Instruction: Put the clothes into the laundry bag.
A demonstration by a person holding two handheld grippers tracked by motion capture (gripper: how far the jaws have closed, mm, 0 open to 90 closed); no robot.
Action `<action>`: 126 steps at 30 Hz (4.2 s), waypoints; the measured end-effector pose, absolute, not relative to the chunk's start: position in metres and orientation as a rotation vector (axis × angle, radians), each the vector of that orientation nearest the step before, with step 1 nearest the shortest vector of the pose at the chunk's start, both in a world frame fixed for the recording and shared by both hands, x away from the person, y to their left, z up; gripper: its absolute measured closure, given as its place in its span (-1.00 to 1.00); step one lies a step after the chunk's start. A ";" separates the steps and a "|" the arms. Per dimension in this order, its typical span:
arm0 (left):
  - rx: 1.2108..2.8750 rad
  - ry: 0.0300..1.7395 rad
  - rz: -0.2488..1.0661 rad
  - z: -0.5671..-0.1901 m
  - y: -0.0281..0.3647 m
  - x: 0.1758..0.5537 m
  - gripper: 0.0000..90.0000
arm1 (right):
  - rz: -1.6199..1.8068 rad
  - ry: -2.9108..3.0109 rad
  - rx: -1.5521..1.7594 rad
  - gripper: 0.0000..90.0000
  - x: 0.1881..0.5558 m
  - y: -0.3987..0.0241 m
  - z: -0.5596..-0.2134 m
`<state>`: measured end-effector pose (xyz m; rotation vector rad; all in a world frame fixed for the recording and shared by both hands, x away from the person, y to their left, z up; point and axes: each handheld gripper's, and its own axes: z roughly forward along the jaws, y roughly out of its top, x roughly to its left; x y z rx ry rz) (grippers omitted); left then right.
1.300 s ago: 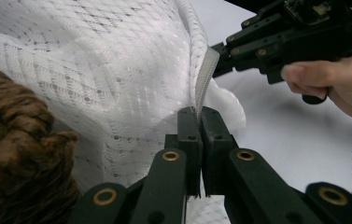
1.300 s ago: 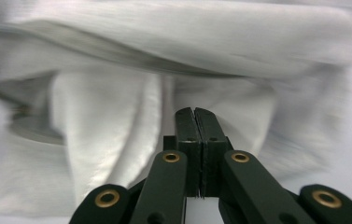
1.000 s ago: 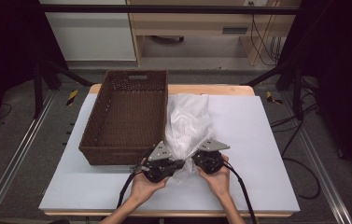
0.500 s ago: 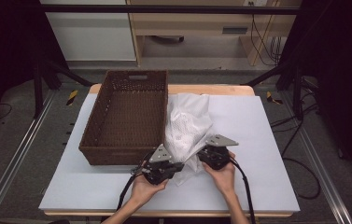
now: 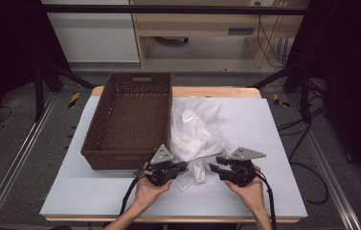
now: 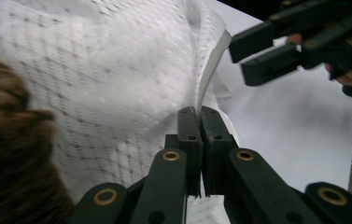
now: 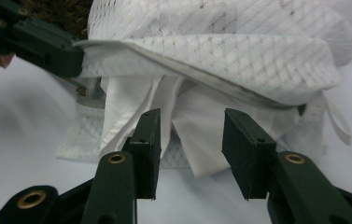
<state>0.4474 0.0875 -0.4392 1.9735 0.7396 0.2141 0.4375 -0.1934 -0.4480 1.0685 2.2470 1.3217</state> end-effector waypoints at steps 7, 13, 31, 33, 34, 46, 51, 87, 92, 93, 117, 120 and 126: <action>1.993 0.733 0.212 -0.442 0.084 0.449 0.95 | 1.206 1.976 1.284 0.28 0.455 -0.228 -0.451; 1.993 0.734 0.201 -0.443 0.086 0.450 0.95 | 1.125 2.087 1.364 0.14 0.487 -0.220 -0.480; 1.996 0.725 0.190 -0.442 0.081 0.449 0.95 | 1.048 2.125 1.373 0.95 0.427 -0.243 -0.472; 2.005 0.718 0.193 -0.444 0.077 0.449 0.95 | 1.044 2.158 1.352 0.93 0.418 -0.242 -0.478; 2.004 0.717 0.196 -0.444 0.076 0.449 0.95 | 1.028 2.172 1.350 0.91 0.416 -0.240 -0.478; 1.998 0.719 0.209 -0.443 0.080 0.450 0.94 | 1.217 2.158 1.140 -0.34 0.413 -0.176 -0.460; 1.988 0.728 0.208 -0.442 0.083 0.451 0.95 | 1.217 2.211 1.163 -0.44 0.432 -0.137 -0.480; 2.007 0.729 0.170 -0.449 0.077 0.451 0.96 | 1.111 2.080 1.254 0.05 0.424 -0.189 -0.478; 2.009 0.720 0.179 -0.449 0.076 0.450 0.96 | 1.080 2.125 1.341 -0.07 0.436 -0.188 -0.489; 2.007 0.723 0.178 -0.449 0.076 0.450 0.96 | 1.086 2.131 1.345 -0.05 0.438 -0.186 -0.490; 1.962 0.653 0.155 -0.426 0.082 0.435 0.97 | 1.252 1.841 1.256 0.94 0.478 -0.134 -0.478; 1.975 0.659 0.147 -0.430 0.081 0.436 0.97 | 1.168 1.866 1.317 0.93 0.491 -0.130 -0.485; 1.982 0.691 0.140 -0.438 0.081 0.443 0.96 | 1.140 1.923 1.300 0.69 0.488 -0.143 -0.477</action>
